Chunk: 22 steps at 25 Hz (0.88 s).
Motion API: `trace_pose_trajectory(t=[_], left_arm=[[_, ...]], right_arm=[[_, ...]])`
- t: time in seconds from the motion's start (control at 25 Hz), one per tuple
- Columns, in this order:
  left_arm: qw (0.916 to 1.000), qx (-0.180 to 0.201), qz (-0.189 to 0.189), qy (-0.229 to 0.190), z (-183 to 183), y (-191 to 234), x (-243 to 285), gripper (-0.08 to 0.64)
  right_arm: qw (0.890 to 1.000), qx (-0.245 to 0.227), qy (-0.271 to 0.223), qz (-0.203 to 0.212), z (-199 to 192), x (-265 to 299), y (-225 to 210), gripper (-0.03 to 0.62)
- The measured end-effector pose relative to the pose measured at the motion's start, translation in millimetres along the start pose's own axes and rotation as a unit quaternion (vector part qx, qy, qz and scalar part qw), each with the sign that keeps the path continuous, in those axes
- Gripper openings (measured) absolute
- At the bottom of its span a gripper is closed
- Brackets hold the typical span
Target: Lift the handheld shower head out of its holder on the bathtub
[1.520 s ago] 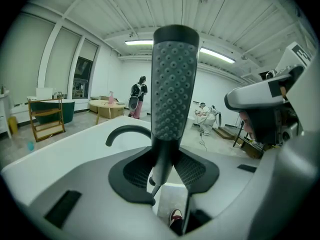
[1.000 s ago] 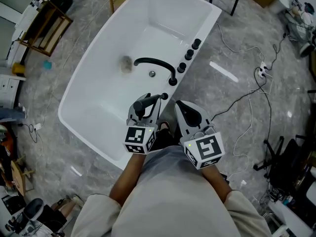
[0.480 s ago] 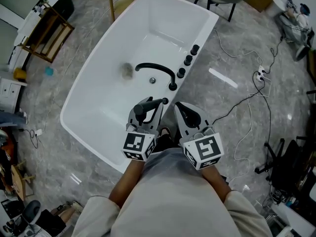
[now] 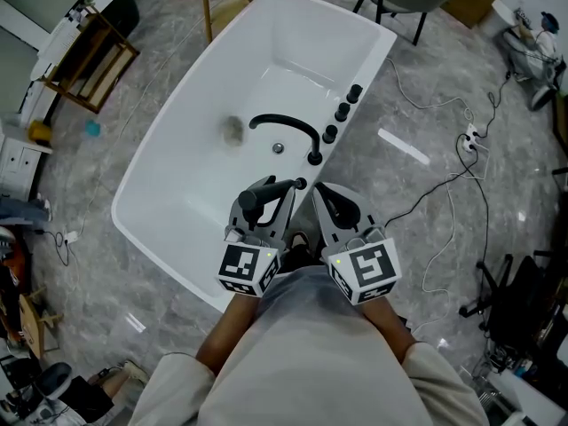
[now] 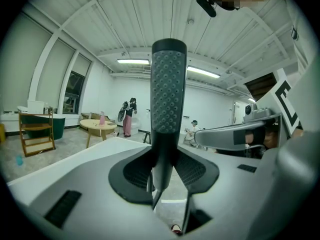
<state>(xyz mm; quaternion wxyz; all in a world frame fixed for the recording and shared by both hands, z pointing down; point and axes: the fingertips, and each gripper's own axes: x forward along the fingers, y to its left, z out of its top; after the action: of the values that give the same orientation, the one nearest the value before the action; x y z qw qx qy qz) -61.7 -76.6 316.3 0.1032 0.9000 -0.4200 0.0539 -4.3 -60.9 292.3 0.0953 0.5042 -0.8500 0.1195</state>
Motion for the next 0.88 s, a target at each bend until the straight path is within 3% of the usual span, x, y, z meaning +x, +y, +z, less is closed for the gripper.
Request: trace_pose_trajectory(t=[0.48,0.88], left_arm=[[0.9999,-0.005,-0.008,-0.007,3,-2,-8,0.14],[0.9999,-0.012,-0.008,-0.009,6,4,-12,0.14]], right_arm=[[1.0,0.0,0.002,-0.013,-4,-4,3,0.017],[1.0,0.007,0.0,0.0,1,1,10,0.018]])
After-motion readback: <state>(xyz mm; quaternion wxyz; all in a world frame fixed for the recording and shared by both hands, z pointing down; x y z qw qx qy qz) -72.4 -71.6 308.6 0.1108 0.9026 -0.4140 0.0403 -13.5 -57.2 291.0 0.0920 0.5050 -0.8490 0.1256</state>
